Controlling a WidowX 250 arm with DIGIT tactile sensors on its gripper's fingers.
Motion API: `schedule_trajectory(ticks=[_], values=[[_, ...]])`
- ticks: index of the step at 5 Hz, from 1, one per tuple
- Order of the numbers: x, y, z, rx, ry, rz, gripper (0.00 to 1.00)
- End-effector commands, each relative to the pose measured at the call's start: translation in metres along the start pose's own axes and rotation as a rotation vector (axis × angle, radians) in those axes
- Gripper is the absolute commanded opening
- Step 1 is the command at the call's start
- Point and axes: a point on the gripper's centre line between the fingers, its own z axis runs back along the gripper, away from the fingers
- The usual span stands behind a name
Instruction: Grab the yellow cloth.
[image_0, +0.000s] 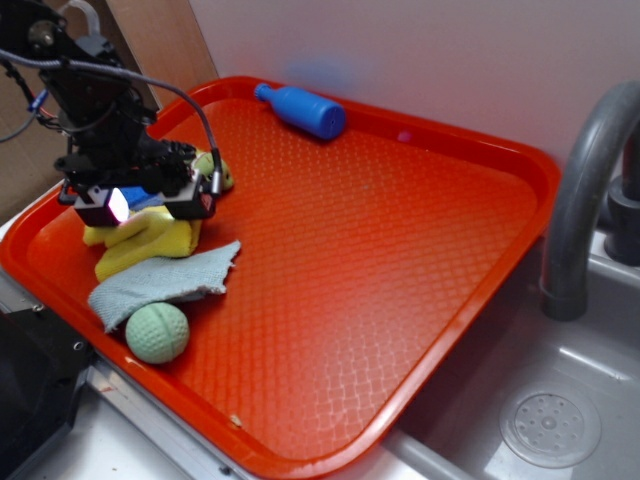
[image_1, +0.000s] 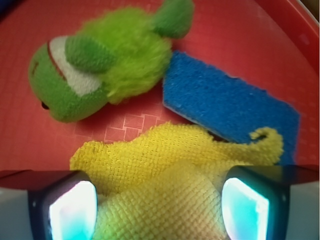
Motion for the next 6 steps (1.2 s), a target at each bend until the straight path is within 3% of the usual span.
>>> schedule_trajectory(ticks=[1,2,5,6], values=[[0.000,0.015,-0.009,-0.001,-0.003,-0.004,0.00],[-0.001,0.014,-0.010,-0.007,0.000,-0.036,0.00],[0.009,0.019,0.026,-0.095,-0.024,-0.079,0.00],[0.019,0.015,0.075,-0.185,-0.021,-0.177,0.00]])
